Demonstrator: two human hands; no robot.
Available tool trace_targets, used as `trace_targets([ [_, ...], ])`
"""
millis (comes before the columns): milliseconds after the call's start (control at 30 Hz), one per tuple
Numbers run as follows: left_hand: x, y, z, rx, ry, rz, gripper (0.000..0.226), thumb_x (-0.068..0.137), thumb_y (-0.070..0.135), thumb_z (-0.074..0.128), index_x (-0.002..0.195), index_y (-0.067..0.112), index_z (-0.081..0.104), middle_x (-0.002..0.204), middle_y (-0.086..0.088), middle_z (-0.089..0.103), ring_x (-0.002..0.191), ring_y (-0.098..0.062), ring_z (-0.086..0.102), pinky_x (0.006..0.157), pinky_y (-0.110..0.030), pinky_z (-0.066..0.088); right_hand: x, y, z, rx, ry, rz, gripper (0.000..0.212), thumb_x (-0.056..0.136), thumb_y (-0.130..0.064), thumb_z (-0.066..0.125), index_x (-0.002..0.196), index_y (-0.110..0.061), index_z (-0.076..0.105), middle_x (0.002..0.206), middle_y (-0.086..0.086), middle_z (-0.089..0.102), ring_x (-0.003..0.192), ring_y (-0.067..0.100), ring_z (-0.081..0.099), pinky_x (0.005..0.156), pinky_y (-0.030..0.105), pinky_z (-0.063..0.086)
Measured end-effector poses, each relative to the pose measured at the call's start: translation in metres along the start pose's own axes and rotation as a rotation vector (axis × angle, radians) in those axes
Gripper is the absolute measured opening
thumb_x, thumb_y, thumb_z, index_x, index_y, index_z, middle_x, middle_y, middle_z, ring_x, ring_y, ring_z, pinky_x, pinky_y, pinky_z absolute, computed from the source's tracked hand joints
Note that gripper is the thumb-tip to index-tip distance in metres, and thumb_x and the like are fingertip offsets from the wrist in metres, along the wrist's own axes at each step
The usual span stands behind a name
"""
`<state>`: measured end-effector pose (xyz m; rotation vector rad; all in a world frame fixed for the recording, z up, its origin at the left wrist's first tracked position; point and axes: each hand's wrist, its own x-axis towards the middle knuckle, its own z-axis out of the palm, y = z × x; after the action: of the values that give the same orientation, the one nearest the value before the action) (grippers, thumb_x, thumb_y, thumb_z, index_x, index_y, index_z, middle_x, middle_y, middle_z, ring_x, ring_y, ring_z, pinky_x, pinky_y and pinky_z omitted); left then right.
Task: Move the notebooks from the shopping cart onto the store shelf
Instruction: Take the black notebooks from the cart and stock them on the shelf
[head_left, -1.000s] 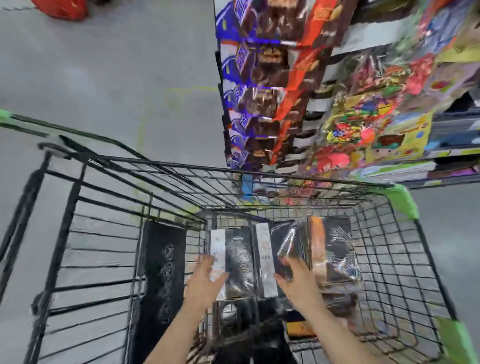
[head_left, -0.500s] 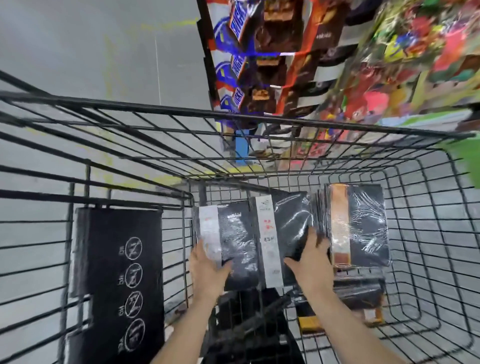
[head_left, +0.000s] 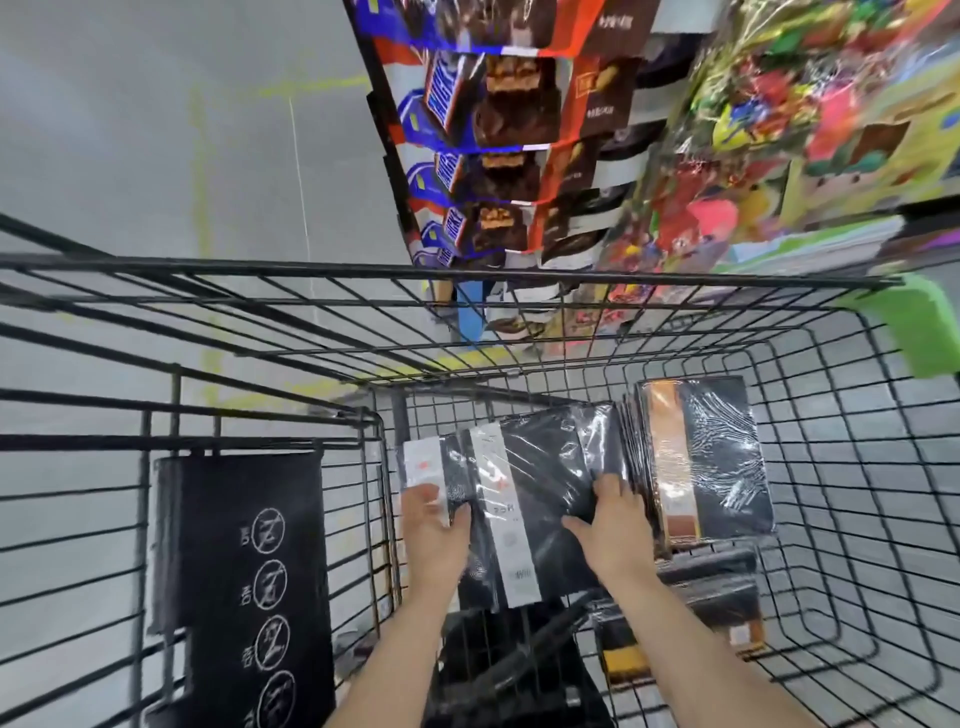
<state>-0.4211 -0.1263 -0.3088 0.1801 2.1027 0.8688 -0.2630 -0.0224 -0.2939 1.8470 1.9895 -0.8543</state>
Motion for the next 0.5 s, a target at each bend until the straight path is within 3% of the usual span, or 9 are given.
trace_targets([
  [67,0.008,-0.011,0.003,0.009,0.042,-0.058,0.033,0.079,0.009,0.063,0.108,0.012,0.048,0.118,-0.014,0.053,0.104,-0.03,0.055,0.094,-0.045,0.049,0.0,-0.001,0.003,0.088,-0.007,0.006,0.052,0.077,-0.027,0.071,0.117,-0.011,0.043,0.118,0.01,0.053,0.111,0.027,0.049,0.085,0.038,0.046],
  [133,0.011,-0.028,-0.001,0.009,0.013,-0.124,0.053,0.079,0.012,0.064,0.127,0.02,0.041,0.12,-0.008,0.054,0.105,-0.025,0.057,0.096,-0.051,0.048,0.002,0.0,0.005,0.179,-0.02,0.016,0.045,0.077,-0.022,0.071,0.11,-0.011,0.042,0.108,0.01,0.055,0.103,0.028,0.054,0.079,0.037,0.047],
  [200,0.001,-0.033,-0.009,-0.033,-0.036,-0.185,0.071,0.085,0.006,0.06,0.144,0.016,0.022,0.092,0.008,0.052,0.082,-0.005,0.053,0.103,-0.031,0.041,0.003,0.004,0.006,0.278,-0.044,0.017,0.04,0.077,-0.017,0.071,0.1,-0.013,0.039,0.098,0.007,0.054,0.092,0.027,0.056,0.073,0.034,0.045],
  [267,-0.006,-0.037,-0.008,-0.002,-0.095,-0.165,0.068,0.087,0.0,0.056,0.144,0.005,0.02,0.081,0.013,0.047,0.066,0.002,0.042,0.085,-0.004,0.039,0.006,0.007,0.006,0.375,-0.055,0.028,0.042,0.077,-0.013,0.071,0.098,-0.015,0.035,0.096,0.006,0.053,0.087,0.024,0.056,0.074,0.033,0.044],
  [367,-0.001,-0.041,-0.004,-0.023,-0.072,-0.149,0.068,0.088,0.002,0.056,0.145,0.005,0.021,0.113,0.0,0.059,0.07,0.004,0.046,0.077,-0.005,0.044,0.012,0.008,0.009,0.417,-0.064,0.056,0.051,0.077,-0.013,0.072,0.114,-0.012,0.037,0.109,0.009,0.054,0.098,0.026,0.057,0.085,0.038,0.049],
  [433,0.003,-0.042,-0.002,-0.056,-0.049,-0.184,0.065,0.088,0.005,0.058,0.144,0.008,0.026,0.123,-0.005,0.057,0.057,0.003,0.052,0.05,-0.003,0.044,0.017,0.006,0.011,0.321,-0.09,0.06,0.048,0.079,-0.016,0.07,0.117,-0.005,0.043,0.115,0.014,0.051,0.101,0.031,0.057,0.084,0.036,0.048],
  [467,0.003,-0.042,-0.004,-0.064,-0.033,-0.198,0.063,0.087,0.007,0.059,0.143,0.009,0.029,0.131,-0.01,0.054,0.059,0.0,0.056,0.044,-0.004,0.043,0.018,0.004,0.012,0.283,-0.103,0.056,0.047,0.08,-0.018,0.068,0.117,-0.004,0.045,0.117,0.016,0.049,0.103,0.033,0.056,0.085,0.037,0.047],
  [500,0.002,-0.04,-0.006,-0.072,-0.017,-0.212,0.061,0.087,0.007,0.059,0.142,0.008,0.031,0.134,-0.012,0.052,0.07,-0.005,0.061,0.049,-0.006,0.046,0.019,0.002,0.012,0.273,-0.117,0.049,0.046,0.08,-0.018,0.068,0.118,-0.003,0.046,0.119,0.017,0.048,0.105,0.033,0.054,0.088,0.038,0.047],
])
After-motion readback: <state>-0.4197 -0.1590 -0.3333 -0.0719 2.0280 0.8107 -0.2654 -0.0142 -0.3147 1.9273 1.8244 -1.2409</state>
